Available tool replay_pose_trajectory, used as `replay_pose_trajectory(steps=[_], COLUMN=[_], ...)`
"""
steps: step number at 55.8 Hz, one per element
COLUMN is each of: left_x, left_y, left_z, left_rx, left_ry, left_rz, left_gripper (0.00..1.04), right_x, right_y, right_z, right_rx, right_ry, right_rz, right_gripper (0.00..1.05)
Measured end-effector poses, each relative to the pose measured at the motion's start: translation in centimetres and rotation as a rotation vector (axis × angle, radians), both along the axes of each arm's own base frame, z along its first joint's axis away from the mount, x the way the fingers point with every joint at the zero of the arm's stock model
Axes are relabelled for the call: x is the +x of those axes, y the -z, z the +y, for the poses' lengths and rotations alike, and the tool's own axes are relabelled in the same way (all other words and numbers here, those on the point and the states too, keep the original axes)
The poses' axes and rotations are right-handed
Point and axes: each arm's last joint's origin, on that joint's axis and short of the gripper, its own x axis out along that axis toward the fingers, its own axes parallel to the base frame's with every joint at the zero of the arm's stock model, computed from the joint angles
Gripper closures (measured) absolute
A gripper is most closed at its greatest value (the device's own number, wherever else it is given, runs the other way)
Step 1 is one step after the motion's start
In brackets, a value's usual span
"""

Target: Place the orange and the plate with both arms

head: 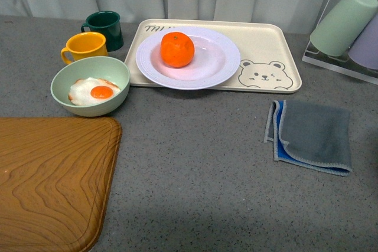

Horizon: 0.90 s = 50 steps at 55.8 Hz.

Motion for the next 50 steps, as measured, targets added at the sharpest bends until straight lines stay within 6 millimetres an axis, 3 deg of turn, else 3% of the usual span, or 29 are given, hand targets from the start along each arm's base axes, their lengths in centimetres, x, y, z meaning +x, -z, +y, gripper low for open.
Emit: replay_pose_trajectory(steps=[9,23,50], left_x=[0.0,0.0,0.0], left_y=[0.0,0.0,0.0], left_z=[0.0,0.0,0.0], left_rx=[0.0,0.0,0.0], left_ry=[0.0,0.0,0.0], left_rz=[0.0,0.0,0.0], left_gripper=[0.07,0.07,0.07], right_x=[-1.1,-1.1,-1.1], right_y=[0.3,0.3,0.3], right_z=[0.0,0.0,0.0], right_rx=[0.0,-0.001,-0.001], right_ry=[-0.002,-0.002,-0.003], right_rz=[0.008,0.006,0.006], right_gripper=[1.04,1.02,0.21])
